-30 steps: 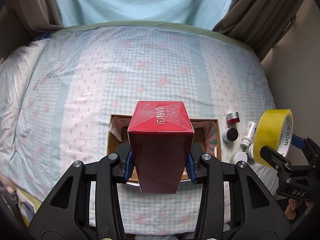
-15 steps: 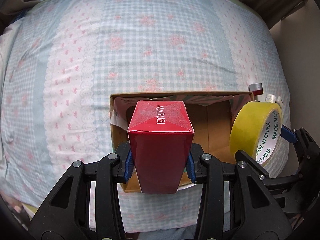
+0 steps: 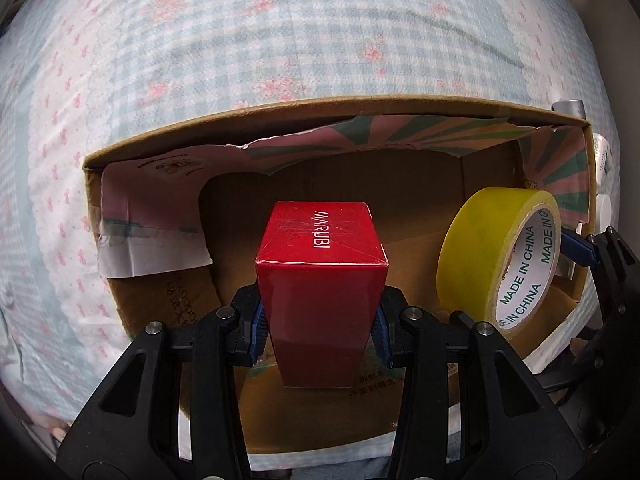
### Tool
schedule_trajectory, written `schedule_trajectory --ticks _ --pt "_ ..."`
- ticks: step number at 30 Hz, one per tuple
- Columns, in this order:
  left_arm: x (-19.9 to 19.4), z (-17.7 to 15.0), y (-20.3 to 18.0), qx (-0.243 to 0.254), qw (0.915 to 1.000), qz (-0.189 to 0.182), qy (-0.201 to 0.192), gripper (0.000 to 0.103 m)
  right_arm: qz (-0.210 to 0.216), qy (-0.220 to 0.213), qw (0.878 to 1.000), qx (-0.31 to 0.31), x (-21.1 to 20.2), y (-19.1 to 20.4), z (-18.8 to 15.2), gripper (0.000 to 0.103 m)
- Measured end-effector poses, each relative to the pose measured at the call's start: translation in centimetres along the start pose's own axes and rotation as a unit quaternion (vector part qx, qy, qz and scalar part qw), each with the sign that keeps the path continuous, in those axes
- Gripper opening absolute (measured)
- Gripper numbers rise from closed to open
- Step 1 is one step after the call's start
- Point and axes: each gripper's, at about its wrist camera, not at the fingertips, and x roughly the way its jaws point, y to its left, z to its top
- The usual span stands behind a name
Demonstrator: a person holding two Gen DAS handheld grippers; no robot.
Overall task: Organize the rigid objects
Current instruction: 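Carry the red box and tape roll into the cardboard box and release both, then lift both tools away from the box toward the remaining jars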
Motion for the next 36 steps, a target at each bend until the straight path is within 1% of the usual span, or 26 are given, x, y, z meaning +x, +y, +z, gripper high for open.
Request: schedule_trajectory --ticks 1,4,5,7,8,9,10,11,13,16,18,19,21,23,29,31,33,34,36 --pt "0.1 0.2 -0.2 0.005 1.0 0.003 0.0 0.038 0.003 -0.002 1.0 -0.006 0.1 0.0 0.0 0.096" --pt "0.3 0.7 -1.0 0.024 0.9996 0.013 0.004 0.038 -0.024 -0.012 0.999 -0.04 0.0 0.2 -0.2 0.097" --pt "0.1 0.7 -1.3 0.032 0.9993 0.021 0.001 0.042 -0.028 -0.012 0.998 -0.047 0.0 0.2 -0.3 0.097" --pt "-0.5 0.5 -1.9 0.043 0.9983 0.038 -0.011 0.085 -0.033 -0.009 0.998 -0.051 0.1 -0.1 -0.5 0.097" --pt "-1.0 0.2 -2.1 0.046 0.9976 0.045 -0.027 0.101 -0.04 -0.008 0.998 -0.053 0.2 -0.2 -0.7 0.097" --pt "-1.3 0.0 -2.2 0.049 0.9968 0.053 -0.035 0.103 -0.044 -0.006 0.997 -0.055 0.3 -0.3 -0.9 0.098" --pt "-1.5 -0.2 -2.3 0.05 0.9965 0.055 -0.037 0.103 -0.043 -0.002 0.997 -0.056 0.4 -0.5 -1.1 0.102" --pt "-1.5 -0.4 -2.3 0.048 0.9967 0.054 -0.038 0.103 -0.045 -0.004 0.998 -0.054 0.2 -0.6 -1.3 0.103" --pt "-1.7 -0.8 -2.0 0.035 0.9976 0.046 -0.037 0.103 -0.041 -0.021 0.998 -0.046 -0.5 -0.9 -1.9 0.103" --pt "-2.0 -1.6 -1.3 0.015 0.9985 0.033 -0.04 0.103 -0.055 -0.039 0.997 -0.049 -1.7 -0.9 -2.6 0.103" --pt "-2.2 -2.2 -1.1 0.009 0.9985 0.032 -0.043 0.103 -0.058 -0.033 0.997 -0.047 -2.1 -0.9 -3.0 0.103" --pt "-2.7 -1.9 -0.9 0.007 0.9985 0.033 -0.045 0.103 -0.059 -0.03 0.997 -0.045 -2.3 -0.9 -3.3 0.103" --pt "-3.3 -2.4 -1.0 0.007 0.998 0.036 -0.052 0.103 -0.062 -0.034 0.997 -0.043 -3.2 -1.1 -3.7 0.103" --pt "-4.5 -2.8 -1.0 0.007 0.9974 0.038 -0.061 0.103 -0.066 -0.039 0.996 -0.041 -4.4 -1.0 -4.2 0.103" --pt "-9.0 -5.3 -0.5 0.003 0.994 0.041 -0.102 0.103 -0.073 -0.055 0.995 -0.035 -8.2 -0.6 -5.3 0.103" --pt "-10.3 -6.2 -0.4 -0.001 0.9925 0.042 -0.115 0.103 -0.073 -0.056 0.995 -0.032 -9.1 -0.5 -5.3 0.103" --pt "-11.8 -7.4 -0.1 -0.007 0.9908 0.039 -0.13 0.103 -0.075 -0.062 0.995 -0.025 -10.6 -0.3 -6.1 0.103" --pt "-12.6 -8.1 0.1 -0.01 0.9899 0.038 -0.136 0.103 -0.075 -0.062 0.995 -0.02 -11.0 -0.1 -5.5 0.103" --pt "-13.9 -9.3 0.3 -0.016 0.988 0.04 -0.148 0.103 -0.075 -0.063 0.995 -0.008 -12.0 0.1 -5.7 0.103"
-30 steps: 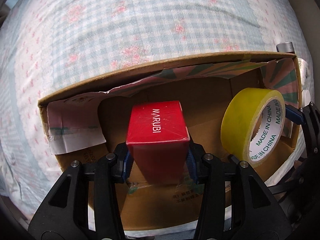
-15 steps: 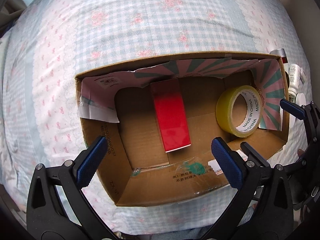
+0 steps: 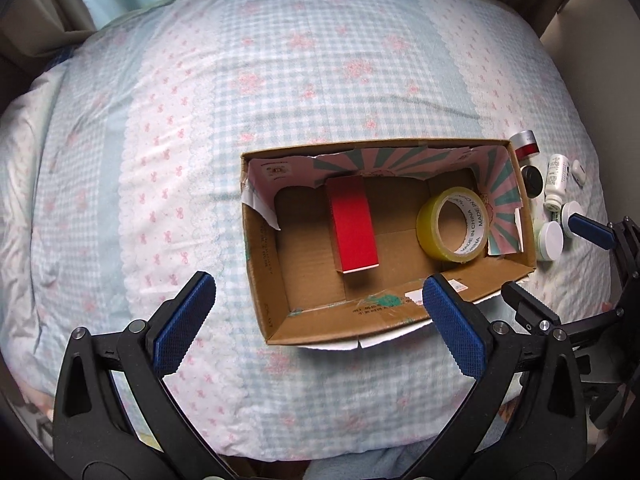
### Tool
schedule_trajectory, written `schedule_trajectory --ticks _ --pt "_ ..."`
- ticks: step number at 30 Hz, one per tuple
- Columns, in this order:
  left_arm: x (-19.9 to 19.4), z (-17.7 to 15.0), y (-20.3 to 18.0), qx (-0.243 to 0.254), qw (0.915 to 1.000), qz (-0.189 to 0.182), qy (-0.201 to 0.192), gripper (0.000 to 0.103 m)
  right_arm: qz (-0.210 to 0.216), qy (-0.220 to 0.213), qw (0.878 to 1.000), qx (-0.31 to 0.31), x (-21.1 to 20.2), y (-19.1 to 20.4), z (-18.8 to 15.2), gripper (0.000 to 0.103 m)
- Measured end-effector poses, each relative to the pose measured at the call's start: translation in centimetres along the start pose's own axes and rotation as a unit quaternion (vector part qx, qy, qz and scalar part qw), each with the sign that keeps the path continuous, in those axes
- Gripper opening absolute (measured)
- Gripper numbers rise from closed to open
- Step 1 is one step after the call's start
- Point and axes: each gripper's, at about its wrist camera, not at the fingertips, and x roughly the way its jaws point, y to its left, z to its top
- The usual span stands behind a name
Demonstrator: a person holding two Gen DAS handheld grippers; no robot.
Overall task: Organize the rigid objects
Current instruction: 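Lift both tools away from the box toward the remaining jars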
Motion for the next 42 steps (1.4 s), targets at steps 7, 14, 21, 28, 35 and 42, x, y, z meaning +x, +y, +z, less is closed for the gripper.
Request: schedule_trajectory --ticks 7,14,21,28,35,42 --pt "-5.5 -2.4 0.1 -0.006 0.9983 0.0 -0.058 0.103 0.008 -0.024 0.997 0.07 -4.8 -0.3 -1.3 0.103" --pt "-9.9 -4.6 -3.0 0.001 0.9943 -0.02 -0.105 0.103 -0.013 -0.062 0.99 0.125 -10.8 -3.4 -4.1 0.103" --pt "-12.5 -6.7 -9.0 0.013 0.991 -0.026 -0.131 0.103 -0.032 -0.106 0.981 0.156 -15.7 -9.4 -8.8 0.103" --pt "-13.6 -9.2 -17.3 -0.006 0.9857 -0.032 -0.165 0.103 -0.047 -0.186 0.973 0.126 -18.0 -17.0 -13.5 0.103" --pt "-10.7 -12.0 -27.6 -0.011 0.982 -0.04 -0.184 0.103 -0.029 -0.172 0.98 0.092 -15.1 -24.0 -15.4 0.103" --pt "-4.9 -13.6 -35.4 0.056 0.9809 -0.032 -0.184 0.103 -0.025 -0.18 0.98 0.077 -9.7 -27.0 -17.0 0.103"
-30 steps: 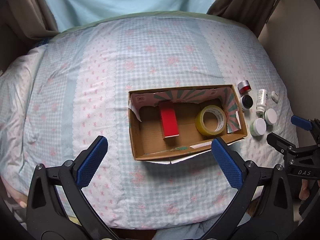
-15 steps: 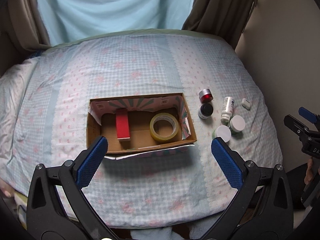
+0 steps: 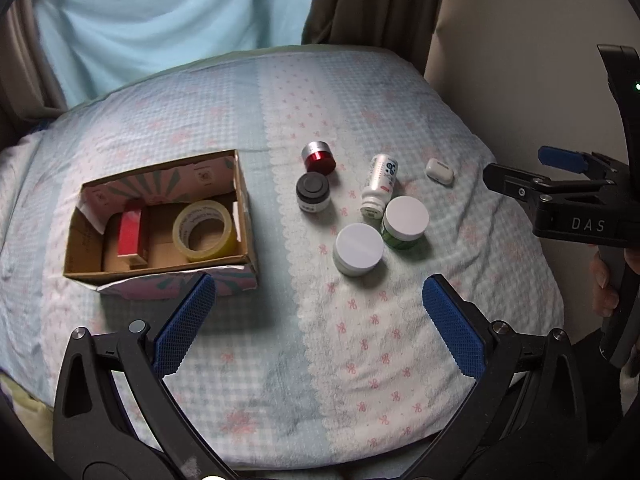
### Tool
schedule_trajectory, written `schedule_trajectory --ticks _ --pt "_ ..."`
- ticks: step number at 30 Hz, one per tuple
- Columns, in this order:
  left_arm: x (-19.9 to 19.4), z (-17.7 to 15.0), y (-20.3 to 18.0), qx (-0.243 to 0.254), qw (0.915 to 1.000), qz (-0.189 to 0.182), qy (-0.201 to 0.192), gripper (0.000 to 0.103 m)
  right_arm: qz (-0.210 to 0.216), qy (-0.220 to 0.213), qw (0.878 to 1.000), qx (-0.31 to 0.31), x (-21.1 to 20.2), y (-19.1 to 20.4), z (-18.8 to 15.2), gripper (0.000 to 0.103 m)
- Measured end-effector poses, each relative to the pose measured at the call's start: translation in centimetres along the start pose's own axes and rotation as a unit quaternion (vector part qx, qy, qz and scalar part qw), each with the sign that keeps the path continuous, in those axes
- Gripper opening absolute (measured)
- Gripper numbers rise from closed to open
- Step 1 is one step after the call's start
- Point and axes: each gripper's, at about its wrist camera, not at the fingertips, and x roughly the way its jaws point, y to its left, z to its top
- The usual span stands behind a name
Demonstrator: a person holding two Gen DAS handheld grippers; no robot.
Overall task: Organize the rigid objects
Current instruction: 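Lift both tools away from the box toward the remaining jars, then grasp a white-lidded jar with the right tool while the left tool grasps the green-labelled jar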
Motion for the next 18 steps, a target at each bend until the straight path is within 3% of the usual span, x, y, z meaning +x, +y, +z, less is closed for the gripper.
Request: schedule_trajectory --ticks 11,16,18 --pt "16.8 -3.3 -3.7 0.095 0.9947 -0.039 -0.011 0.103 0.012 0.004 0.999 -0.037 13.1 -2.5 -5.3 0.103" --pt "21.7 -4.2 -4.0 0.107 0.9931 -0.05 -0.004 0.098 0.016 0.018 0.999 -0.049 17.7 -2.1 -7.1 0.102" --pt "22.9 -4.3 -3.9 0.104 0.993 -0.056 0.001 0.095 0.016 0.025 0.998 -0.05 18.9 -1.8 -7.6 0.098"
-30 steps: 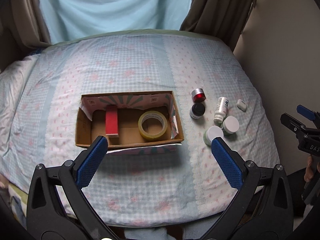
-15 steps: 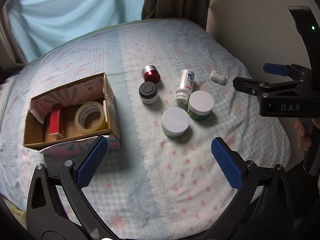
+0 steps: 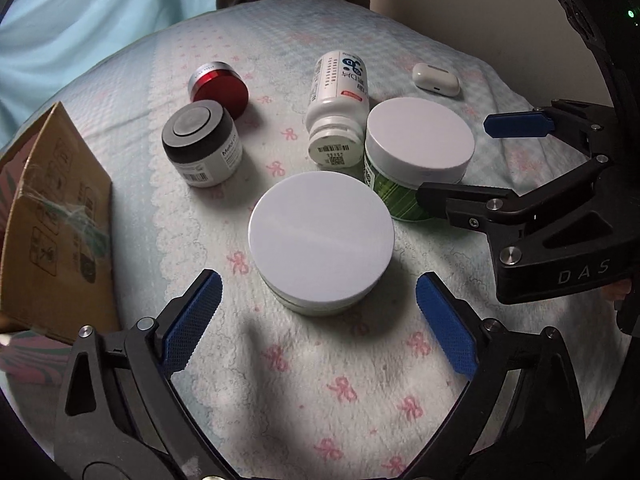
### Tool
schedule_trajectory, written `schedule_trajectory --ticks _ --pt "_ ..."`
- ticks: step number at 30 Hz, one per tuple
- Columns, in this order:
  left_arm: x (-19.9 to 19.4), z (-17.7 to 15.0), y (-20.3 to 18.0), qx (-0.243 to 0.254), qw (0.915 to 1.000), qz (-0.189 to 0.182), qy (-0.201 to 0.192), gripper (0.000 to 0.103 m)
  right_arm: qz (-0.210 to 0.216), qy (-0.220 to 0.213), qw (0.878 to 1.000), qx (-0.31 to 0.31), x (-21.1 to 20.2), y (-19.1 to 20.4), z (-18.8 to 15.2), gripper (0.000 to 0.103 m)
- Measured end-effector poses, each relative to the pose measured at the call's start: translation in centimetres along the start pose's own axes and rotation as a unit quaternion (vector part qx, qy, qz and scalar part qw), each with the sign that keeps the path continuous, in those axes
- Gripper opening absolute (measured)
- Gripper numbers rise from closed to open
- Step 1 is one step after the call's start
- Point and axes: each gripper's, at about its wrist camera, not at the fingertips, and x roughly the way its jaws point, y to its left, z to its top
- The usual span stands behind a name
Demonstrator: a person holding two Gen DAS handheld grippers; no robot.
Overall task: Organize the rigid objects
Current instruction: 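Grasp a white-lidded jar with the right tool while the left tool grasps the green-labelled jar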
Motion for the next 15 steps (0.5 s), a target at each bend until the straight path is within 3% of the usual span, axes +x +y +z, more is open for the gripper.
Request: schedule_trajectory --ticks 3,8,10,12,13,15 --pt "1.2 0.2 0.2 0.003 0.9999 -0.009 0.005 0.086 -0.003 0.002 1.0 -0.005 1.0 0.4 -0.1 0.097" --pt "1.6 1.2 0.1 0.011 0.9995 -0.031 -0.001 0.082 0.013 -0.001 1.0 -0.008 2.0 0.4 0.6 0.097" --pt "1.8 1.5 0.1 0.014 0.9993 -0.035 -0.001 0.081 0.01 0.003 1.0 -0.017 2.4 0.6 1.1 0.088" --pt "1.9 1.7 0.4 0.011 0.9994 -0.033 0.0 0.069 0.015 0.007 1.0 -0.021 2.7 0.6 1.5 0.084" --pt "1.9 1.9 0.7 0.011 0.9993 -0.036 0.002 0.069 0.018 0.009 1.0 -0.024 2.9 0.7 1.6 0.082" --pt "1.9 2.0 0.9 0.009 0.9989 -0.045 0.004 0.069 0.028 0.015 0.999 -0.029 3.1 1.1 1.9 0.068"
